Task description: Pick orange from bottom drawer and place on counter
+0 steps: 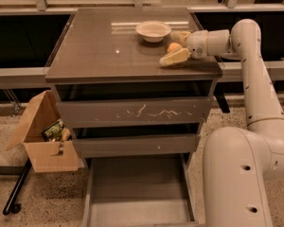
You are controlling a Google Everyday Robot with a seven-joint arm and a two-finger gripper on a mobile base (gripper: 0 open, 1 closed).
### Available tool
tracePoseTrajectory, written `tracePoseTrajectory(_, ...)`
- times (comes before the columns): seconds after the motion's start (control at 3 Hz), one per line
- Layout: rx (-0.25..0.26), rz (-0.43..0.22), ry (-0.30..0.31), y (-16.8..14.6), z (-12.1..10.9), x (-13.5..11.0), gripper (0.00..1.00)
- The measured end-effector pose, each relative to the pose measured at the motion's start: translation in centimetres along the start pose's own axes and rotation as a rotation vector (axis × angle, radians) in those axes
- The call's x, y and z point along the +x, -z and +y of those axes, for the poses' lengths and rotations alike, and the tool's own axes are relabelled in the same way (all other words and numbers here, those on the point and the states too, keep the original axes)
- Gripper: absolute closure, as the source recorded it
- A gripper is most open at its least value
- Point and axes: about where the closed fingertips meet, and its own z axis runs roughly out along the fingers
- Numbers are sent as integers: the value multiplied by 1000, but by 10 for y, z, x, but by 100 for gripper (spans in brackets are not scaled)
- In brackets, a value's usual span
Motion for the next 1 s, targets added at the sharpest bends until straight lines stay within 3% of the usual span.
tracePoseTrajectory(0.67, 10, -28, -15, 5, -4, 3, 0)
tracePoseTrajectory(1.0, 53, -55, 3, 24, -14, -6, 0)
